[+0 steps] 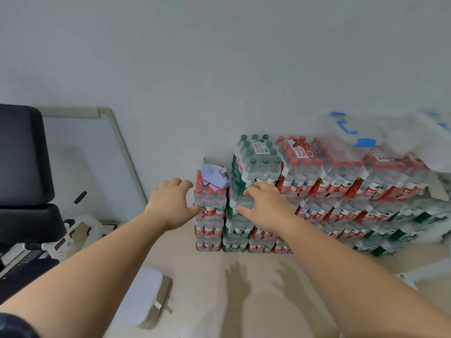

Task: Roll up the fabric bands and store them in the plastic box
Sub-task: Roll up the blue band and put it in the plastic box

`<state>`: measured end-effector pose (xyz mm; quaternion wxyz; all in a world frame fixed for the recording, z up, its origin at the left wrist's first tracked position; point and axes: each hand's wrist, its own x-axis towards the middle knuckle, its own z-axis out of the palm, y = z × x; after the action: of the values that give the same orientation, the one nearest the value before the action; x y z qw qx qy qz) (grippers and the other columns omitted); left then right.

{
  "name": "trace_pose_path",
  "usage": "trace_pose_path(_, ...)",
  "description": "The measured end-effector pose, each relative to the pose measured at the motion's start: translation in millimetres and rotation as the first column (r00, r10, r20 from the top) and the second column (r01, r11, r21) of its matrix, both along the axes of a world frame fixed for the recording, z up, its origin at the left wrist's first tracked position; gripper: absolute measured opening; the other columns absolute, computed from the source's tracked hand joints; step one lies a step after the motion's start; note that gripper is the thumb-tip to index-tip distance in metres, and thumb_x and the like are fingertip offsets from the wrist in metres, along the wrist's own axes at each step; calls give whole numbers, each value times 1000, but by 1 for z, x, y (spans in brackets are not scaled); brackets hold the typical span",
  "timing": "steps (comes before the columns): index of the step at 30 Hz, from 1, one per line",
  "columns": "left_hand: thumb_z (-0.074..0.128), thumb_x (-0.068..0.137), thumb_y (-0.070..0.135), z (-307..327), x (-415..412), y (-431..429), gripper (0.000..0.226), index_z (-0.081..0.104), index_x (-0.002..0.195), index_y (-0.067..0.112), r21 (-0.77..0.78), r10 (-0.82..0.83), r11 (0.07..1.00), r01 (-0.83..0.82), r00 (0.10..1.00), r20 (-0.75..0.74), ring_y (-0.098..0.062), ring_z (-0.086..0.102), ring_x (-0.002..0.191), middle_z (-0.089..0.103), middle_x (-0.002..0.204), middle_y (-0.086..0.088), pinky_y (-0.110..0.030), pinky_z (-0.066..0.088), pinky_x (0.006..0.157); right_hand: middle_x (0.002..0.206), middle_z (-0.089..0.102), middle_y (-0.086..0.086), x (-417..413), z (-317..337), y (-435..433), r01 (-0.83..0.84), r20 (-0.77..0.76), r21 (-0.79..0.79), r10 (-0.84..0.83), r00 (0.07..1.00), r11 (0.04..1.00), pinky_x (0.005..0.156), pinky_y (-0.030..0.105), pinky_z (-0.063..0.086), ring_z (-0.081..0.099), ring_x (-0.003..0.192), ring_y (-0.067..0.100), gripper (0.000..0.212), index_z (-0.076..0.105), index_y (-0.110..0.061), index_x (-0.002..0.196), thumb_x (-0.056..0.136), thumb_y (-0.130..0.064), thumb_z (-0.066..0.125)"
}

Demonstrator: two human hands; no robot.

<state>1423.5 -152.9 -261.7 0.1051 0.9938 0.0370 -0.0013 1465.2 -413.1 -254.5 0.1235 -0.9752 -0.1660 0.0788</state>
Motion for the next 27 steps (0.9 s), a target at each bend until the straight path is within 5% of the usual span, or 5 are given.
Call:
trace_pose_path(10,57,81,60,-84,178,39,68,47,140,28,-59,-33,998,23,985,-171,-27,50,123,54,134,0,-43,45,102,141,47,2,170,-70,57,-51,-143,-18,48,989,999,103,45,47,46,129,27,59,52,-26,139,92,-62,57)
trace_pose_path(18,53,83,59,-145,298,73,63,46,138,30,-61,-145,989,132,916,-374,-26,52,115,56,124,1,-39,46,94,136,50,6,268,-133,103,74,-368,22,-61,928,997,101,40,47,52,122,26,53,55,-21,136,94,-53,60)
trace_pose_path(23,49,85,61,-184,349,74,61,47,138,32,-107,-179,983,146,875,-450,-27,53,113,57,124,1,-39,47,92,111,55,6,313,-175,117,113,-463,39,-82,883,993,88,41,53,57,97,27,34,62,-18,110,94,-48,59)
trace_pose_path(27,49,87,58,-222,375,67,58,46,137,30,-143,-210,977,159,836,-506,-28,53,119,53,135,1,-41,47,96,121,53,6,342,-220,122,135,-572,33,-92,815,990,94,39,50,55,109,27,40,59,-17,121,94,-48,61)
